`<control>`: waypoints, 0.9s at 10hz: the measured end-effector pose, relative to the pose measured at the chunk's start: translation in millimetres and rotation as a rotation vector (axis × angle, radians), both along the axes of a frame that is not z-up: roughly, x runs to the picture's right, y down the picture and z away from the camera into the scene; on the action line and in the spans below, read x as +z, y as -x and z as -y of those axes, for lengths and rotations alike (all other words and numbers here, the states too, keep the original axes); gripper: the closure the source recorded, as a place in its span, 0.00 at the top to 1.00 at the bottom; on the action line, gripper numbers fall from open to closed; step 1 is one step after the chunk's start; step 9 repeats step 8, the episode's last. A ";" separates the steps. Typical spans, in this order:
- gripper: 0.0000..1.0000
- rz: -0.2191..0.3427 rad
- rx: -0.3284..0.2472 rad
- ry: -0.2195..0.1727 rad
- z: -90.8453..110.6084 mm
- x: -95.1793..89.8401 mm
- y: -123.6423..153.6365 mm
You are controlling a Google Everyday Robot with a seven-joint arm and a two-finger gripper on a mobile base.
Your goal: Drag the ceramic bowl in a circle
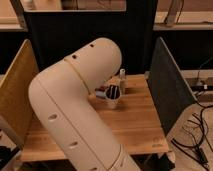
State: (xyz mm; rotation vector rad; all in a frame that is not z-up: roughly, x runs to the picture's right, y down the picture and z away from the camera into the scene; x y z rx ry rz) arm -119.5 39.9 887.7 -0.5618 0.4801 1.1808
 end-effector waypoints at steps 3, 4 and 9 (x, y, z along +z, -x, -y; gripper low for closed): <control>0.80 0.000 0.018 -0.021 8.3 -5.6 -7.7; 0.80 0.003 0.038 -0.055 21.8 -11.6 -12.2; 0.80 0.079 0.257 -0.207 82.3 -61.6 -51.3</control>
